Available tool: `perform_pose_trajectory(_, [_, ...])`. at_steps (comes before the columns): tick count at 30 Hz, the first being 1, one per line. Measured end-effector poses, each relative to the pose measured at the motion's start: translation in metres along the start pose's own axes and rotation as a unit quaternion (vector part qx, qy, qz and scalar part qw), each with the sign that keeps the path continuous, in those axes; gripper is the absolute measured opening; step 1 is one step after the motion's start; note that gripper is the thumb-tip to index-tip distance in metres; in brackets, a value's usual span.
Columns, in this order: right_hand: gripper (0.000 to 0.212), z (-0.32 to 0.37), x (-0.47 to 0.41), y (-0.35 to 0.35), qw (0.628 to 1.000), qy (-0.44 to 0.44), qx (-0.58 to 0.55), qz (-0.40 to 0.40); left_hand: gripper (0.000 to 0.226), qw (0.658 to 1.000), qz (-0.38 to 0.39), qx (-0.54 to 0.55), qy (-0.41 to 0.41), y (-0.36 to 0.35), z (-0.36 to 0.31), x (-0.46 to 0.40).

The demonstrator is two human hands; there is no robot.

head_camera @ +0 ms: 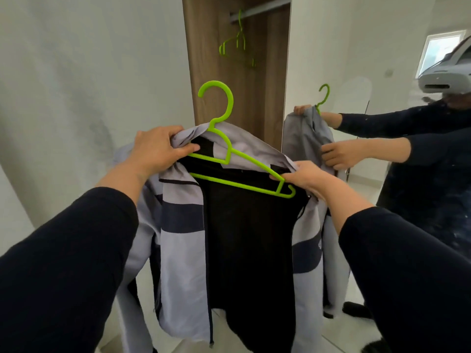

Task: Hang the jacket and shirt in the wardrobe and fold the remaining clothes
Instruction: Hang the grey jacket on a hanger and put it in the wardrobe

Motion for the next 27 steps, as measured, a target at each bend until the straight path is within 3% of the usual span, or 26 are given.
perform_pose_trajectory(5, [0.015,0.018,-0.004,0.015,0.995,-0.012,-0.095,-0.005,0.045,0.999,-0.016,-0.037,0.017,-0.005,0.001,0.008])
perform_pose_trajectory(7, [0.01,0.034,-0.009,0.024,0.99,0.016,-0.124,-0.062,0.044,0.998,-0.042,-0.037,0.034,-0.004,-0.005,0.01])
perform_pose_trajectory(10, [0.032,0.084,-0.004,0.038,0.969,0.111,-0.146,-0.164,0.041,0.994,-0.089,-0.015,0.065,0.0,-0.023,0.007])
perform_pose_trajectory(12, [0.04,0.119,0.004,0.033,0.959,0.181,-0.112,-0.186,0.042,0.991,-0.113,0.001,0.078,0.005,-0.038,0.003])
perform_pose_trajectory(15, [0.043,0.141,0.016,0.025,0.952,0.22,-0.047,-0.206,0.043,0.988,-0.135,0.026,0.071,0.013,-0.056,-0.003])
perform_pose_trajectory(19, [0.036,0.156,0.033,0.033,0.885,0.322,0.137,-0.308,0.041,0.982,-0.159,0.076,0.073,0.02,-0.059,-0.002])
perform_pose_trajectory(21, [0.026,0.158,0.038,0.039,0.856,0.327,0.174,-0.362,0.042,0.98,-0.162,0.091,0.065,0.019,-0.062,0.001])
perform_pose_trajectory(25, [0.032,0.161,0.041,0.036,0.792,0.353,0.258,-0.426,0.04,0.978,-0.17,0.114,0.031,0.016,-0.064,0.002])
perform_pose_trajectory(27, [0.026,0.151,0.032,0.035,0.806,0.354,0.251,-0.403,0.03,0.983,-0.162,0.089,0.011,0.016,-0.059,0.0])
Point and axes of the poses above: each hand's wrist, its own x-axis away from the middle knuckle, its own y-axis out of the back of the hand, z = x × y, the point moved 8 cm from there along -x, towards the middle knuckle, and after that the axes turned 13 degrees about -z, right-handed, at the moved point
